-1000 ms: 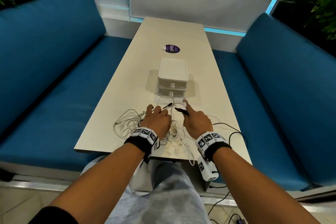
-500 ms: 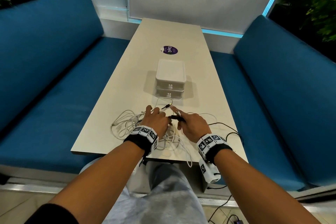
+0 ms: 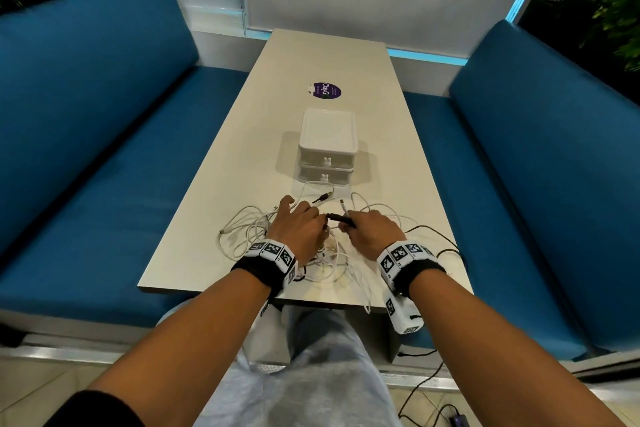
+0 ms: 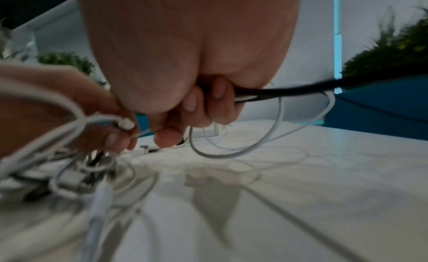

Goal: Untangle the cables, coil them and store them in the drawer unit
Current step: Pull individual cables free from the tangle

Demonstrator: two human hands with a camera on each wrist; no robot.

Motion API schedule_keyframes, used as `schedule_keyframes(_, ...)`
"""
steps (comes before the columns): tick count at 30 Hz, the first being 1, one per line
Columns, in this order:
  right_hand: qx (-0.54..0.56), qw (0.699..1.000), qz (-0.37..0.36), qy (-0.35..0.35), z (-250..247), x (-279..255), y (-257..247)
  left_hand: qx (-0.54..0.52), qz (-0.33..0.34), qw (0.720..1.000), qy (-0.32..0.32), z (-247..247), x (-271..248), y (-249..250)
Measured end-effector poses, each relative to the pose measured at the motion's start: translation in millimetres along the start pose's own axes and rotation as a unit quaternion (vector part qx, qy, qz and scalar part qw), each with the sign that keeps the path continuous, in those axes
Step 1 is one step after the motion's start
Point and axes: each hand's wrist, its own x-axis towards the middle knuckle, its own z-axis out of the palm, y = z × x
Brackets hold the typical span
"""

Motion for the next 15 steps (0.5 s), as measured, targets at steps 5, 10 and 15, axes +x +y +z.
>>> schedule_keyframes(5,0.034,0.998,0.059,0.006,-9,6,12,-0.032,-0.014,0.999,0.023,-4,1,-4)
schedule_keyframes(10,0.08,0.992,0.094,0.001,-6,7,10,-0.042,-0.01,0.999,0.003,-10,-2,-1)
schedule_keyframes(15,0.1,0.989,0.108,0.016,-8,8,7,-0.042,-0.024,0.999,-0.007,-10,-1,-4)
